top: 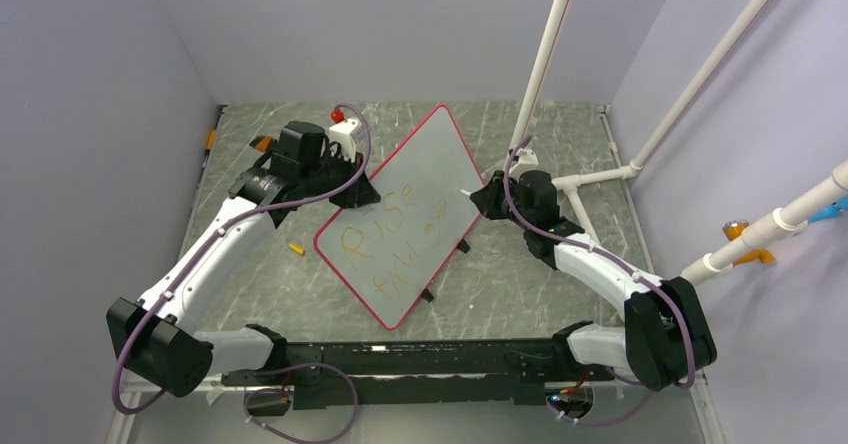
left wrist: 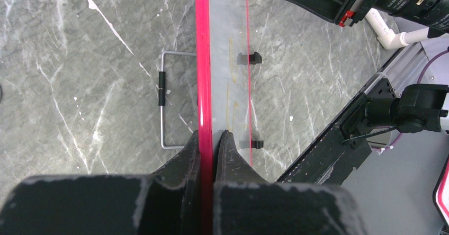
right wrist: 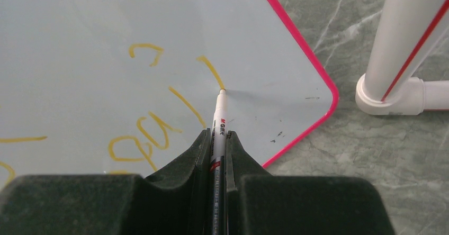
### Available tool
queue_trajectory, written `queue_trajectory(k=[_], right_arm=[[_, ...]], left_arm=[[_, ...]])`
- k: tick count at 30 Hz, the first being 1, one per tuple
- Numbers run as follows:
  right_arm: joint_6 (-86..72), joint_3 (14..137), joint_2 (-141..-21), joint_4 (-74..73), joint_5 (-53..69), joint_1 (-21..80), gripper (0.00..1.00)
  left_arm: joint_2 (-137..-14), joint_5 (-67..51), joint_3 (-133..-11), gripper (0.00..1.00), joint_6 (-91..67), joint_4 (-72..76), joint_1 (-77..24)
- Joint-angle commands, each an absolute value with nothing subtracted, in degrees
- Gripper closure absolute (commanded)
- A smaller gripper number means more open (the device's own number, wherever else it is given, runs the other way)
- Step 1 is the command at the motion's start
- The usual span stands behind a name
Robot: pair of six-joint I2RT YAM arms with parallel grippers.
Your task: Write a sentence on the whiteboard
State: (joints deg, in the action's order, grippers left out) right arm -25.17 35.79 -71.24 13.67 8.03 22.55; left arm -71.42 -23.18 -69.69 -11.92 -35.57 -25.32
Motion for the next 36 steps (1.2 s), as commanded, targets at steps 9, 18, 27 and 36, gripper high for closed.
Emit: queue_trajectory(k=[9, 18, 27, 36], right_arm=[[-26.0, 37.25, -70.96, 14.09, 9.86, 22.91, 1.0], [-25.93, 40.52, -72.32, 14.02, 9.2, 22.75, 1.0], [-26.16, 42.45, -74.39, 13.96, 7.73, 22.81, 1.0], [-26.35, 44.42, -76.06, 13.13, 6.61, 22.59, 1.0]], left_arm=[[-73.58, -9.93, -67.32, 1.0, 4.16, -41.56, -25.49], [-73.68, -9.93, -67.32, 1.0, 4.13, -41.57, -25.46], [-73.65, -9.88, -67.24, 1.0, 4.13, -41.57, -25.44], [-73.79, -9.71, -67.19, 1.0, 4.23, -41.48, -25.46]])
